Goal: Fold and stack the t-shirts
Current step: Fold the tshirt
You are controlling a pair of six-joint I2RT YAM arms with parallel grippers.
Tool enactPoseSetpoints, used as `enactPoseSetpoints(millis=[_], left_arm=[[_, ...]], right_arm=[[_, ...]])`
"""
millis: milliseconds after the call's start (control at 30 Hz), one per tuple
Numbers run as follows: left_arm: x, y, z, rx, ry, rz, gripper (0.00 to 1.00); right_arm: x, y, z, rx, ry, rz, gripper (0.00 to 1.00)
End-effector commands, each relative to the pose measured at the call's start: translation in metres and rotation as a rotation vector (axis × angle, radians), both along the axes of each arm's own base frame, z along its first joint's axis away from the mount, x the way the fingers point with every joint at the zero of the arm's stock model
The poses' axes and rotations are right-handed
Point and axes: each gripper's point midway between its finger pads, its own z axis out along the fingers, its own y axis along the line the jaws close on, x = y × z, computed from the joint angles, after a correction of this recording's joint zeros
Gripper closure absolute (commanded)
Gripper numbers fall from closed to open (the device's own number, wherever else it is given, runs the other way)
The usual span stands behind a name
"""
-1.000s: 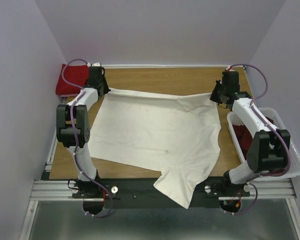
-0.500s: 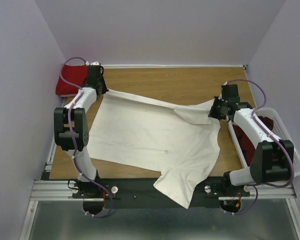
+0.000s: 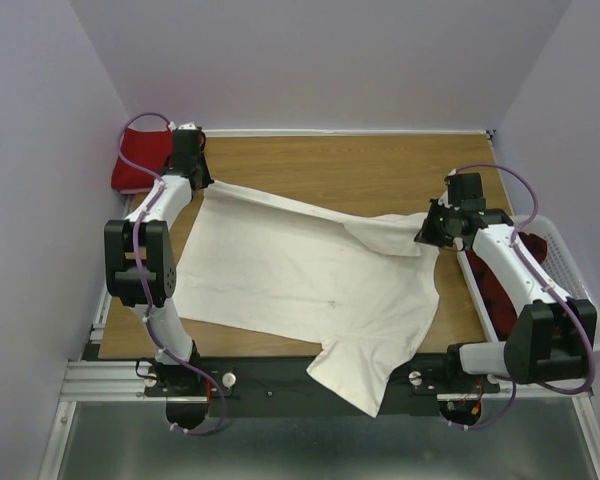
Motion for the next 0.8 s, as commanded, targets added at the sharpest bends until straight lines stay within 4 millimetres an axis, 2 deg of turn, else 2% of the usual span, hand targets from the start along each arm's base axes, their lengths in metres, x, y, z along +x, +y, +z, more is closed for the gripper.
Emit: enactPoseSetpoints(millis=[0,200,367,600,767], left_arm=[[-0.007,0.014,0.014,0.046,-0.016,0.038,1.00],[-0.017,0.013,-0.002,0.045,0.022,0.033,1.00],[-0.022,0.013,-0.015,0.046,0.052,0.035,1.00],[-0.028,0.018,-0.037,0.073,0.107,0.057,1.00],[-0.032,0.014,-0.053,0.067,0.148,0.046,1.00]], right_arm=[[-0.012,0.005,0.010,0.037,0.027,0.023,0.99],[-0.019,0.015,0.007,0.094,0.055,0.040,0.99],[-0.026,0.012,-0.002,0.081,0.085,0.039,0.99],[-0.054,0.010,-0.036,0.075,0.201,0.030,0.99],[-0.069,0.003,-0.061,0.035,0.282,0.012,0.99]])
